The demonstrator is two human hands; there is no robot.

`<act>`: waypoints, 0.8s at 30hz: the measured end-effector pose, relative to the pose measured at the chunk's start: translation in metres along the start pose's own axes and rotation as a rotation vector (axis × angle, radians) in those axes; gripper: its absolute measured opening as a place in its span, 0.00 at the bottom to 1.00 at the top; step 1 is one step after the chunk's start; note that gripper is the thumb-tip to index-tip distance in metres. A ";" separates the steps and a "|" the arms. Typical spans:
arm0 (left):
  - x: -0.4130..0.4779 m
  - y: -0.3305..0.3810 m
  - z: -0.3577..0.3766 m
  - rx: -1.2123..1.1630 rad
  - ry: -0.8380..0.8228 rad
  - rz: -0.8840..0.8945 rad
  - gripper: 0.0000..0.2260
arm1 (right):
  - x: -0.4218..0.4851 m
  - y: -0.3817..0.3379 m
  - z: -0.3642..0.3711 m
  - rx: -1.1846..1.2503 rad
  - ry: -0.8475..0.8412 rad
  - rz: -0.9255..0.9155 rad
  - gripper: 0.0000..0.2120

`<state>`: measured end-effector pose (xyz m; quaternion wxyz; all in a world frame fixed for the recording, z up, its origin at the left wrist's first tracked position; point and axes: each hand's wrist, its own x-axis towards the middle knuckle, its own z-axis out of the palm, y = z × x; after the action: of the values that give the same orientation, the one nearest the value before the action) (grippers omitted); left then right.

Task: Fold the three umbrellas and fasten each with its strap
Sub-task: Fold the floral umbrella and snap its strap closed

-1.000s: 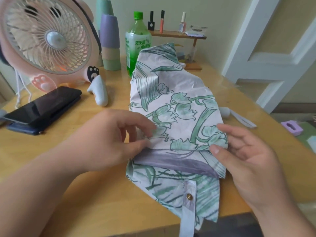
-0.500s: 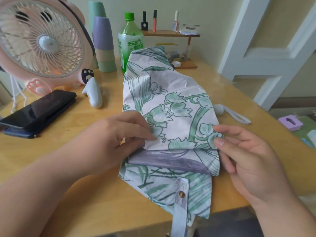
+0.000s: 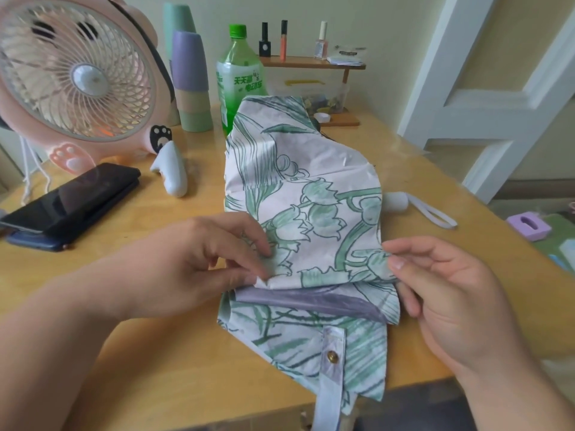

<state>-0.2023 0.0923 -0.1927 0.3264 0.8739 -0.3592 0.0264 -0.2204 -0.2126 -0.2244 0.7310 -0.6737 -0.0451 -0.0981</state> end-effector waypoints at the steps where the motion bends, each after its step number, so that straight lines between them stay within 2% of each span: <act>1: -0.001 0.001 0.000 0.003 -0.032 -0.010 0.05 | 0.000 -0.001 0.000 0.005 0.017 0.006 0.15; 4: -0.001 0.004 -0.004 0.035 -0.081 0.001 0.02 | -0.002 -0.002 0.001 -0.028 0.050 0.025 0.16; 5: 0.000 0.006 -0.003 0.059 -0.060 0.026 0.05 | -0.004 -0.003 0.001 -0.065 0.058 0.028 0.16; 8: 0.003 0.010 0.004 0.148 0.111 0.074 0.13 | -0.012 -0.007 0.003 -0.274 0.031 -0.011 0.15; 11: 0.006 0.008 0.012 0.191 0.305 0.008 0.09 | -0.019 -0.010 0.008 -0.438 0.018 -0.073 0.14; 13: 0.009 0.009 0.012 0.251 0.348 0.049 0.08 | -0.019 -0.009 0.009 -0.531 0.044 -0.095 0.11; 15: 0.012 0.007 0.011 0.353 0.257 0.098 0.13 | -0.021 -0.007 0.010 -0.699 0.056 -0.129 0.09; 17: 0.011 0.006 0.011 0.404 0.071 0.086 0.18 | -0.021 -0.009 0.008 -0.923 0.069 -0.145 0.03; 18: 0.010 0.005 0.010 0.392 -0.016 0.078 0.18 | -0.022 -0.013 0.008 -1.021 0.084 -0.148 0.08; 20: 0.007 0.004 0.010 0.353 -0.114 0.097 0.16 | -0.021 -0.021 0.009 -1.131 0.035 -0.290 0.14; 22: 0.006 0.005 0.010 0.333 -0.142 0.121 0.17 | -0.021 -0.032 0.022 -1.196 -0.179 -0.445 0.16; 24: 0.006 0.006 0.011 0.326 -0.157 0.152 0.19 | -0.021 -0.038 0.039 -1.229 -0.469 -0.441 0.23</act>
<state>-0.2035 0.0793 -0.1964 0.1486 0.8848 -0.4397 0.0403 -0.2463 -0.1749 -0.1886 0.1509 -0.9440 -0.2743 -0.1039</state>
